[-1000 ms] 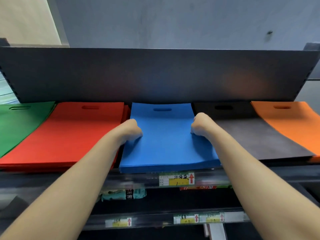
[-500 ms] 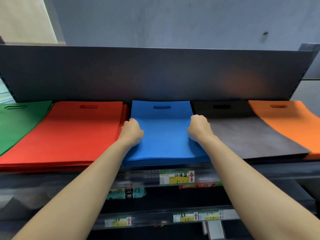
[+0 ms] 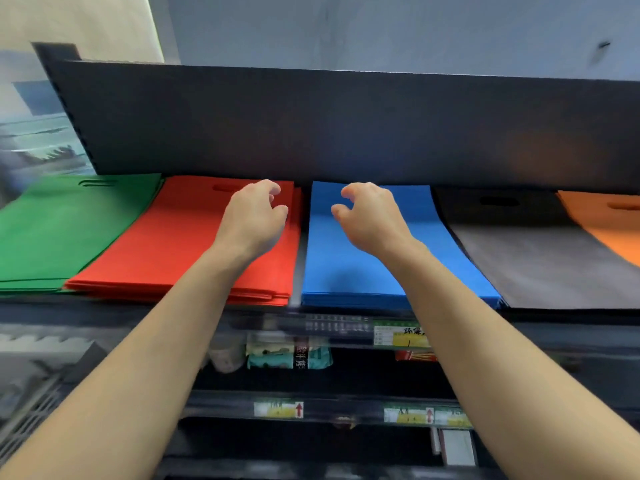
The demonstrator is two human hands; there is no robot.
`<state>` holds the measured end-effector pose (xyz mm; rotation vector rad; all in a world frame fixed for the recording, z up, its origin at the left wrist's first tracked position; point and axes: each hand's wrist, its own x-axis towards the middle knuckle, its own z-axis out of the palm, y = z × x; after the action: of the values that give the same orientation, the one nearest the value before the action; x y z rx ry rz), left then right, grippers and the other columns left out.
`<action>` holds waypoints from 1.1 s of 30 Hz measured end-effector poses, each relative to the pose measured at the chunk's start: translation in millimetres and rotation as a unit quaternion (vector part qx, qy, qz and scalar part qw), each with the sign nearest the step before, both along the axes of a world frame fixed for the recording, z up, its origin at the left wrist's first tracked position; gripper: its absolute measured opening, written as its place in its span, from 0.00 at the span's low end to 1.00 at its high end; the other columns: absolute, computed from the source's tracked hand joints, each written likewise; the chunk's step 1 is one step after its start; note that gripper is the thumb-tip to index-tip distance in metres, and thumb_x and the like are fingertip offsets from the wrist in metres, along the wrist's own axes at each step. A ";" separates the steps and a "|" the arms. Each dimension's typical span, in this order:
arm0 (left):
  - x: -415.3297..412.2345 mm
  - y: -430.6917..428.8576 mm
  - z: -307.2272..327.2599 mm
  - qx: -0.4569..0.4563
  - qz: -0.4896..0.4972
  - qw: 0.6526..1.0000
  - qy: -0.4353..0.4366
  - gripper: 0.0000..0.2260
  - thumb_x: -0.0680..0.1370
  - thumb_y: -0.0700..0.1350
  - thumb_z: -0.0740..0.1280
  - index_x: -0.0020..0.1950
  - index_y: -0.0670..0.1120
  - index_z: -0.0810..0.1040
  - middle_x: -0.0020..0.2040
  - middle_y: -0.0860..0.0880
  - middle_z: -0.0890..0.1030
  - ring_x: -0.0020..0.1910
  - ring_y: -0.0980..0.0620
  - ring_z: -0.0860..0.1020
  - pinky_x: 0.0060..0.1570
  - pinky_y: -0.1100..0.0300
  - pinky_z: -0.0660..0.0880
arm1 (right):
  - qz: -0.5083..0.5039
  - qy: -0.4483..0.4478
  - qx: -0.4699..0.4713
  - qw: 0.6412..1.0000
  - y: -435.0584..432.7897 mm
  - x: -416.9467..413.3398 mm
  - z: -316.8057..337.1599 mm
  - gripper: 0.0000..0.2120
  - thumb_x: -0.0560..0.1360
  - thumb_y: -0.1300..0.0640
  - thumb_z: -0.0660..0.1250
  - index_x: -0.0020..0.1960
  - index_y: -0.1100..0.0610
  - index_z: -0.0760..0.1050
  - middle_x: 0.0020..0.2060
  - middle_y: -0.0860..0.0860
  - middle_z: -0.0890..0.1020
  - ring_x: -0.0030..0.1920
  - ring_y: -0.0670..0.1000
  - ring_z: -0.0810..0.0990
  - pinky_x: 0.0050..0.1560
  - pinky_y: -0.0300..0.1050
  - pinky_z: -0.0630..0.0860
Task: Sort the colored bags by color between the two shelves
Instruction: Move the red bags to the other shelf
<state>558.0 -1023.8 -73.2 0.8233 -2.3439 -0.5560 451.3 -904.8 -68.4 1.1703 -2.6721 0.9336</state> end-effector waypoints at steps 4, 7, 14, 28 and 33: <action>33.4 -23.0 -7.0 -0.018 0.040 0.999 -0.026 0.18 0.78 0.43 0.63 0.67 0.43 0.72 0.64 0.43 0.76 0.63 0.44 0.73 0.63 0.55 0.67 | 0.046 -0.024 -0.011 0.999 -31.8 29.1 -8.0 0.17 0.79 0.53 0.60 0.60 0.65 0.73 0.58 0.58 0.76 0.59 0.58 0.73 0.59 0.53 0.72; 56.5 -46.5 -15.6 -0.024 0.095 0.993 -0.064 0.18 0.78 0.45 0.63 0.67 0.43 0.72 0.63 0.41 0.75 0.63 0.41 0.72 0.63 0.51 0.68 | 0.066 -0.065 -0.001 0.996 -52.8 42.7 -19.2 0.17 0.79 0.50 0.61 0.58 0.63 0.74 0.55 0.57 0.77 0.57 0.58 0.75 0.54 0.47 0.72; 89.0 -86.9 -26.5 0.041 0.234 0.942 -0.236 0.24 0.76 0.55 0.64 0.66 0.41 0.70 0.66 0.38 0.71 0.66 0.37 0.68 0.62 0.46 0.66 | 0.073 -0.161 0.102 0.979 -77.8 53.1 -26.1 0.26 0.79 0.47 0.62 0.67 0.65 0.66 0.63 0.59 0.74 0.57 0.57 0.76 0.49 0.46 0.73; 104.3 -132.3 -29.8 0.093 0.187 0.928 -0.310 0.24 0.75 0.60 0.64 0.56 0.39 0.75 0.60 0.39 0.77 0.60 0.38 0.73 0.58 0.53 0.70 | -0.029 -0.207 0.155 0.966 -122.5 39.2 -42.2 0.30 0.71 0.46 0.67 0.64 0.64 0.68 0.59 0.61 0.75 0.57 0.62 0.75 0.54 0.50 0.72; 102.4 -150.1 -41.9 0.047 0.127 0.922 -0.364 0.27 0.75 0.63 0.61 0.59 0.40 0.74 0.63 0.37 0.74 0.63 0.38 0.70 0.60 0.49 0.69 | -0.071 -0.199 0.176 0.961 -126.2 41.3 -35.7 0.13 0.73 0.49 0.68 0.36 0.58 0.73 0.42 0.56 0.80 0.48 0.58 0.77 0.48 0.46 0.70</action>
<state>660.4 -1173.9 -115.0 1.5663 -2.7964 -0.2711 492.6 -1031.1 -104.1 0.8980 -3.3039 0.7580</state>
